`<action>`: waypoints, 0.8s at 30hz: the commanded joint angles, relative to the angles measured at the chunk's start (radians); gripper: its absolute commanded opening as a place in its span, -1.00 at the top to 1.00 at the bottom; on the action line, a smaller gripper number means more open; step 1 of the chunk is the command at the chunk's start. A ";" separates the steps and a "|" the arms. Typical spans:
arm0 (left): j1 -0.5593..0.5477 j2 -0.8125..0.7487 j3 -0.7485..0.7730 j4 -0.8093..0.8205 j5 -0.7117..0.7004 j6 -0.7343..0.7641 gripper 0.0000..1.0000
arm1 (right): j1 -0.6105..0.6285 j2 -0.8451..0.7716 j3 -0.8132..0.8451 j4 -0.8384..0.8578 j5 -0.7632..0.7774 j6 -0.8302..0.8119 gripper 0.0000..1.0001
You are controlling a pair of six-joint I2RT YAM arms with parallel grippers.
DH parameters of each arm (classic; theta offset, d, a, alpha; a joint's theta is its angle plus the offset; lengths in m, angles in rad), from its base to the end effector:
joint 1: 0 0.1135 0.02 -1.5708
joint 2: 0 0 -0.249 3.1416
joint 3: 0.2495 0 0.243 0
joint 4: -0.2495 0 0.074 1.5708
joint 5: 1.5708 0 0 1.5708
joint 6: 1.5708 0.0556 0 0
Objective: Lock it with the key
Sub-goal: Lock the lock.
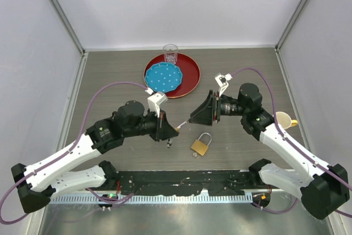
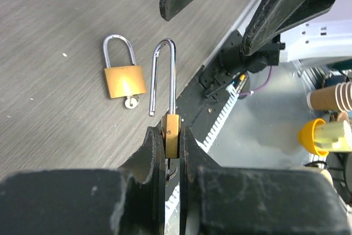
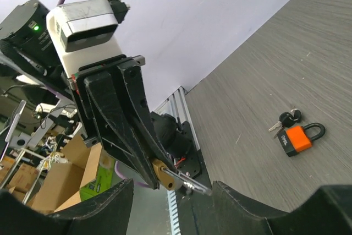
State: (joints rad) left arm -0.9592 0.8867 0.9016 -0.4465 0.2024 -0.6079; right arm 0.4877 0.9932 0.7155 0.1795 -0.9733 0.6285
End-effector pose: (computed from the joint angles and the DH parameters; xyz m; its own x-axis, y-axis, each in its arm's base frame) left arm 0.1137 -0.1815 0.3162 -0.7151 0.0453 -0.6976 0.6072 0.5346 -0.5878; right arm 0.1832 0.1492 0.3049 -0.6524 0.0284 -0.7574 -0.7503 0.1172 0.6507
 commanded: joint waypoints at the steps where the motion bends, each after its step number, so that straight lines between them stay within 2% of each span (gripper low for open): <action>1: 0.019 0.034 0.048 0.055 0.143 0.042 1.00 | -0.001 -0.008 0.032 0.052 -0.067 -0.042 -0.27; 7: 0.065 0.052 0.022 0.126 0.238 0.034 1.00 | 0.000 -0.016 0.015 0.020 -0.085 -0.047 -0.15; 11: 0.112 0.060 0.008 0.173 0.304 0.025 1.00 | 0.002 -0.024 -0.017 0.021 -0.068 -0.041 -0.13; 17: 0.128 0.084 0.000 0.206 0.374 0.014 1.00 | 0.002 -0.027 -0.027 0.026 -0.065 -0.035 -0.08; 24: 0.155 0.084 -0.009 0.218 0.396 0.017 1.00 | 0.002 -0.037 -0.022 0.025 -0.054 -0.018 0.29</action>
State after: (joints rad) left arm -0.8200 0.9833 0.8925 -0.3107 0.5419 -0.5934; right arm 0.4877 0.9894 0.6807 0.1726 -1.0328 0.6044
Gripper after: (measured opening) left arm 0.083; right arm 0.385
